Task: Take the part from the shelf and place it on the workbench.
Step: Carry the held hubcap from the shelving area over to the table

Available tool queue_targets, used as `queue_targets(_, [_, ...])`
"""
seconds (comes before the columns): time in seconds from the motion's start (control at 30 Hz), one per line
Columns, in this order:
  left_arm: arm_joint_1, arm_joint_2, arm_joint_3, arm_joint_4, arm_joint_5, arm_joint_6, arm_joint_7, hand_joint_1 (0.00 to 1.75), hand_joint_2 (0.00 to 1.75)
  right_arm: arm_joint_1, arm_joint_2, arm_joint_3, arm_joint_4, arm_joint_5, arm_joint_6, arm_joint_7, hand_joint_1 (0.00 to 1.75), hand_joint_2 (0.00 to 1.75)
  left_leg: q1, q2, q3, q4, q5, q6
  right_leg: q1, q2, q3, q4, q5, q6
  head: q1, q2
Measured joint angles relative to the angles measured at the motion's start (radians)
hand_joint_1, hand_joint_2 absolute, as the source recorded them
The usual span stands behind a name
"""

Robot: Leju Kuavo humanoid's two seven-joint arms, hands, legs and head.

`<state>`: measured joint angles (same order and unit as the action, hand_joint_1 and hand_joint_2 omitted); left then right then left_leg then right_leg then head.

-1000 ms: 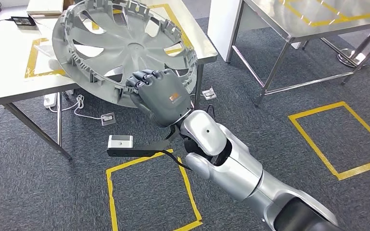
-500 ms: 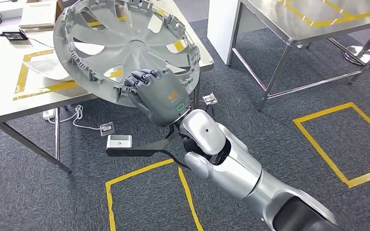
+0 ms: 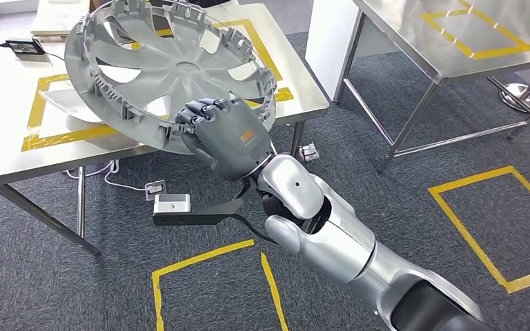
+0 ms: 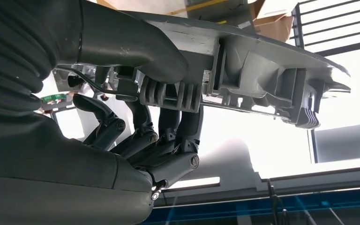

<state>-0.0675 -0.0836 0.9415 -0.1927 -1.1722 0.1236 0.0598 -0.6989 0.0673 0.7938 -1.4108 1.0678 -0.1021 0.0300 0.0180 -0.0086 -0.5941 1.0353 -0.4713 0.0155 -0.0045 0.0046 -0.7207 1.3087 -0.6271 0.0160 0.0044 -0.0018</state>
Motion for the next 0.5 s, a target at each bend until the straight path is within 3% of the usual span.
queue_targets(0.03, [0.001, 0.0, 0.0, 0.0, -0.001, 0.0, 0.0, 0.0, 1.75, 0.0, 0.0, 0.0, 0.004, -0.004, -0.001, -0.001, 1.75, 1.75, -0.001, -0.003, 0.016, 0.0, -0.012, -0.001, 0.001, 0.0, -0.007, -0.028, 0.018, -0.004, 0.0, 0.0])
queue_targets(0.07, [0.001, 0.0, 0.0, 0.0, -0.002, 0.0, 0.0, 0.0, 1.75, 0.0, -0.001, 0.0, 0.008, -0.008, -0.002, -0.001, 1.75, 1.75, -0.001, -0.005, 0.032, 0.0, -0.024, -0.003, 0.003, 0.0, -0.001, -0.084, 0.059, -0.01, 0.0, 0.0])
queue_targets(0.13, [0.003, -0.003, 0.0, 0.001, -0.005, -0.001, 0.0, 0.0, 1.75, -0.001, -0.005, 0.001, 0.015, -0.012, -0.008, -0.001, 1.75, 1.75, -0.003, -0.01, 0.058, 0.0, -0.046, -0.009, 0.012, 0.0, 0.02, -0.213, 0.172, -0.028, 0.0, 0.0])
queue_targets(0.17, [0.002, -0.005, 0.0, 0.002, -0.008, -0.002, -0.001, 0.0, 1.75, -0.001, -0.007, 0.001, 0.017, -0.013, -0.011, -0.001, 1.75, 1.75, -0.003, -0.012, 0.065, -0.003, -0.056, -0.014, 0.016, 0.001, 0.029, -0.253, 0.208, -0.034, -0.001, 0.0])
queue_targets(0.2, [0.001, -0.006, 0.0, 0.002, -0.013, -0.004, -0.002, 0.0, 1.75, -0.002, -0.009, 0.001, 0.019, -0.014, -0.015, 0.0, 1.75, 1.75, -0.004, -0.014, 0.072, -0.003, -0.062, -0.02, 0.019, 0.002, 0.034, -0.275, 0.227, -0.038, -0.001, 0.0])
queue_targets(0.3, [-0.001, -0.004, 0.0, 0.0, -0.029, -0.008, -0.008, 0.0, 1.75, -0.005, -0.012, 0.001, 0.019, -0.014, -0.02, 0.01, 1.75, 1.75, -0.006, -0.012, 0.087, 0.007, -0.065, -0.037, 0.013, 0.003, 0.067, -0.291, 0.219, -0.049, -0.003, 0.0])
queue_targets(0.33, [-0.002, -0.003, 0.0, -0.001, -0.032, -0.008, -0.01, 0.0, 1.75, -0.006, -0.013, 0.001, 0.018, -0.014, -0.021, 0.014, 1.75, 1.75, -0.007, -0.009, 0.075, 0.034, -0.066, -0.042, 0.01, 0.003, 0.081, -0.294, 0.214, -0.054, -0.004, 0.0])
queue_targets(0.43, [-0.006, -0.001, 0.0, -0.001, -0.036, -0.008, -0.013, 0.0, 1.75, -0.006, -0.016, 0.0, 0.018, -0.013, -0.02, 0.017, 1.75, 1.75, -0.005, -0.001, -0.035, 0.207, -0.113, -0.055, 0.007, 0.003, 0.111, -0.297, 0.189, -0.062, -0.008, 0.0])
queue_targets(0.5, [-0.004, 0.0, 0.0, -0.001, -0.037, -0.008, -0.012, 0.0, 1.75, -0.006, -0.017, 0.0, 0.019, -0.011, -0.02, 0.017, 1.75, 1.75, -0.004, 0.0, -0.096, 0.263, -0.149, -0.058, 0.007, 0.007, 0.133, -0.297, 0.169, -0.062, -0.007, 0.0])
